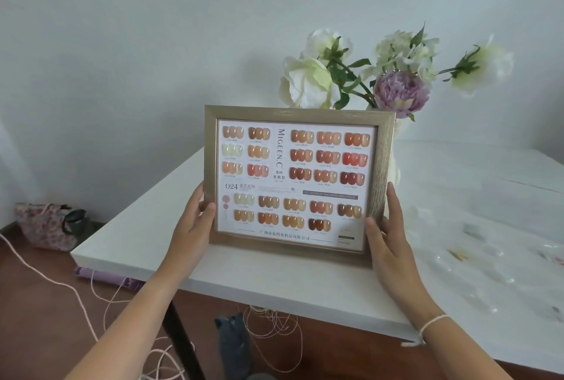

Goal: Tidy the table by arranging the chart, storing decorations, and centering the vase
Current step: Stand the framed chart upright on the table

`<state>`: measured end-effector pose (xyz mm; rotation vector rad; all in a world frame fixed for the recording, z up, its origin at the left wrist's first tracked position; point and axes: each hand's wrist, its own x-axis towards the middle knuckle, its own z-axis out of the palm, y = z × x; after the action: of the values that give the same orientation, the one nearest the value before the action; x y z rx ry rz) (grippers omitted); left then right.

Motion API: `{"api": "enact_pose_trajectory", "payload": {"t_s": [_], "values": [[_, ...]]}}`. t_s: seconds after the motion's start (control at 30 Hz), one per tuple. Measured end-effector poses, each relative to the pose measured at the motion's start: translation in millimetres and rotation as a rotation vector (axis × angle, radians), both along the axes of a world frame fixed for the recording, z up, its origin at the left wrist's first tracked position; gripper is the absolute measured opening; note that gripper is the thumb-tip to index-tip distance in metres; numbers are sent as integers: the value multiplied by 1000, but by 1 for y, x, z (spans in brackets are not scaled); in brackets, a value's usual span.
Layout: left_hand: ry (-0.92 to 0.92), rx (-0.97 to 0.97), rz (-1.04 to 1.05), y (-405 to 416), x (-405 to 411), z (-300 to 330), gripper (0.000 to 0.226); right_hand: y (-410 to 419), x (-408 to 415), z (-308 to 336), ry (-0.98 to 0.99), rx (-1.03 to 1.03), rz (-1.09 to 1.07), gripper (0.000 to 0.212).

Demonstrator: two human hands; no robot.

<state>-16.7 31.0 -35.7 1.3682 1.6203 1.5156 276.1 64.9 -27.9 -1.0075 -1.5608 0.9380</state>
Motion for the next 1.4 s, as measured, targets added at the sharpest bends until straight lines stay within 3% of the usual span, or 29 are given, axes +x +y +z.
{"api": "enact_pose_trajectory", "payload": {"t_s": [0.67,1.17,1.4], "values": [[-40,40,45,-7,-8,-2,32,1,-12,2,40,-4,12,52],[-74,96,224,-29,-100,23,30,27,-111,31,88,27,245,50],[-200,159,212,-3,-136,32,32,67,-152,40,97,18,273,51]]}}
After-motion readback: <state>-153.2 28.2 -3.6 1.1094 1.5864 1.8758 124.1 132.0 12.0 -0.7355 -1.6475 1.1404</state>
